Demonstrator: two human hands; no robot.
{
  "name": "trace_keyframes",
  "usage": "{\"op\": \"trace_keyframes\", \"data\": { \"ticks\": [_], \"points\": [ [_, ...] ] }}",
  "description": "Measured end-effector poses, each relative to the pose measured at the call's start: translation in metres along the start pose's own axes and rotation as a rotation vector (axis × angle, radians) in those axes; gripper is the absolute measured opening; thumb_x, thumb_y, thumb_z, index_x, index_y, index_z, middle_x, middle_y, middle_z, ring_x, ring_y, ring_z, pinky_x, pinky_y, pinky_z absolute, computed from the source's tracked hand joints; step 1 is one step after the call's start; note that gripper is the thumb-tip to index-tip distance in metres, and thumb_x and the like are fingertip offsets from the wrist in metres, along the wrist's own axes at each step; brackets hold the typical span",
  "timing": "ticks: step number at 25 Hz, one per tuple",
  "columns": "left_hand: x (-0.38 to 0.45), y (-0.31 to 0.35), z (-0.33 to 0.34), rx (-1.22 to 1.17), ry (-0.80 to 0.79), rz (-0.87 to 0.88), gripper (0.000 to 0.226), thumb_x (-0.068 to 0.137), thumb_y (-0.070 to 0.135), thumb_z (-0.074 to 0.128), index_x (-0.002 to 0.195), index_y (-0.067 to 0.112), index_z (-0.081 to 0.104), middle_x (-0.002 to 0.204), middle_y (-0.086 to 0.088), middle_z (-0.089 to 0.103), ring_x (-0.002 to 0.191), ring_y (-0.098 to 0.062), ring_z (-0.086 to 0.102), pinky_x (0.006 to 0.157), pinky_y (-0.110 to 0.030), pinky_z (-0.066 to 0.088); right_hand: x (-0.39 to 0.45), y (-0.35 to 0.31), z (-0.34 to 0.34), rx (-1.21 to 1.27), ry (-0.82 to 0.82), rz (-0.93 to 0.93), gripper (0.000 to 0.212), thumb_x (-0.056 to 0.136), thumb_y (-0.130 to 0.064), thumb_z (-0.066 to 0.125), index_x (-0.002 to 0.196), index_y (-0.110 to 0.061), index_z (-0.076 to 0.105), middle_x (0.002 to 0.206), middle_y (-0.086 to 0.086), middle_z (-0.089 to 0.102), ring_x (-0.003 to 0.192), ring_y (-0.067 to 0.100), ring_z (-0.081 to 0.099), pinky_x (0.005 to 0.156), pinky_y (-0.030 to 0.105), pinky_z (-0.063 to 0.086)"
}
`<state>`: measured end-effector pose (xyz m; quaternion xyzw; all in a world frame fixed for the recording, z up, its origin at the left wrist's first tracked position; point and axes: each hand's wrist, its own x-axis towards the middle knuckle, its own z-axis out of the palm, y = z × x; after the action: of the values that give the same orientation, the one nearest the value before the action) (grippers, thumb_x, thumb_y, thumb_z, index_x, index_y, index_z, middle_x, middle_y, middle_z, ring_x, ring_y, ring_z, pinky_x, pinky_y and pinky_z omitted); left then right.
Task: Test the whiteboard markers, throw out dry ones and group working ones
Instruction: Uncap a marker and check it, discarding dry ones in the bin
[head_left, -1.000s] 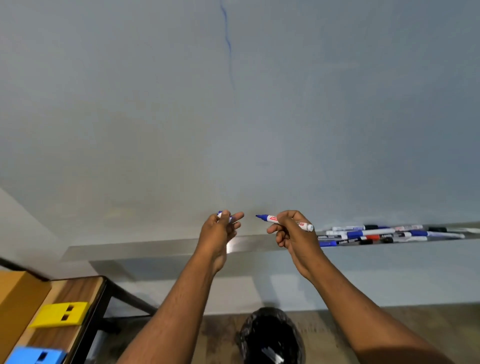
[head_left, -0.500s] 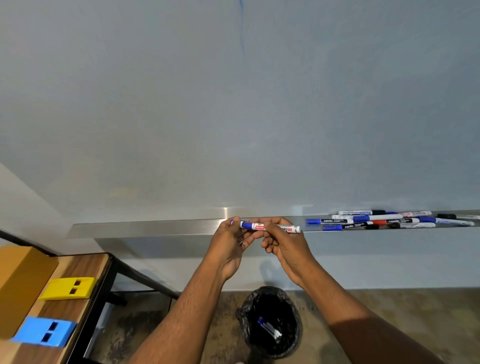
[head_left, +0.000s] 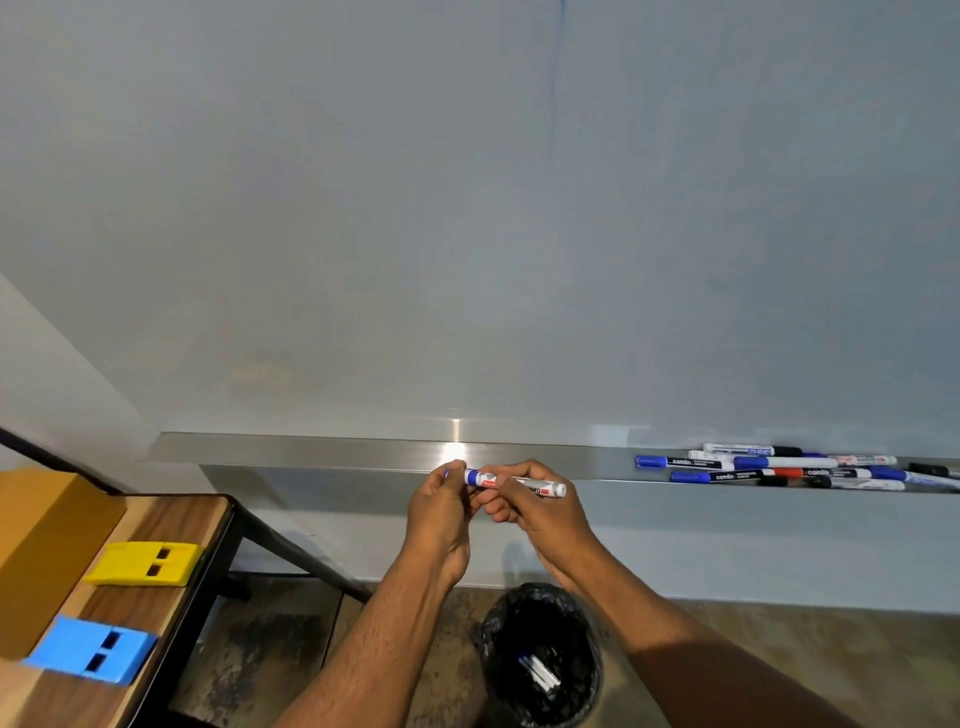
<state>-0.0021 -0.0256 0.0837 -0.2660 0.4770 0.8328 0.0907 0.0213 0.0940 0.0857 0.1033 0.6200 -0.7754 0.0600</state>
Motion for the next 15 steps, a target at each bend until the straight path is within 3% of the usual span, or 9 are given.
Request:
{"op": "trace_keyframes", "data": {
  "ticks": [5,11,15],
  "points": [
    [0.021,0.025,-0.021,0.036,0.002,0.063,0.009,0.099,0.012,0.048,0.103,0.01,0.056,0.096,-0.016,0.072,0.086,-0.019,0.065,0.077,-0.027,0.049,0.017,0.001,0.009,0.087,0.027,0.14,0.015,0.09,-0.017,0.065,0.102,-0.009,0.071,0.084,0.013,0.071,0.072,0.018,0.061,0.069,0.03,0.051],
    [0.059,0.057,-0.051,0.261,0.011,0.204,0.019,0.102,0.022,0.043,0.115,0.013,0.054,0.099,-0.009,0.074,0.098,-0.017,0.067,0.091,-0.029,0.049,0.049,-0.004,0.034,-0.567,-0.054,0.052,0.012,0.091,-0.022,0.064,0.1,-0.025,0.071,0.096,-0.004,0.072,0.076,0.008,0.06,0.06,0.017,0.043],
    [0.09,0.074,-0.088,0.561,0.123,0.279,0.031,0.102,0.034,0.041,0.124,0.016,0.053,0.117,-0.008,0.065,0.104,-0.018,0.06,0.094,-0.035,0.046,0.078,0.007,0.058,-0.707,-0.017,-0.026,0.014,0.091,-0.02,0.065,0.104,-0.026,0.069,0.096,-0.008,0.068,0.074,0.003,0.056,0.059,0.014,0.04]
  ]
}}
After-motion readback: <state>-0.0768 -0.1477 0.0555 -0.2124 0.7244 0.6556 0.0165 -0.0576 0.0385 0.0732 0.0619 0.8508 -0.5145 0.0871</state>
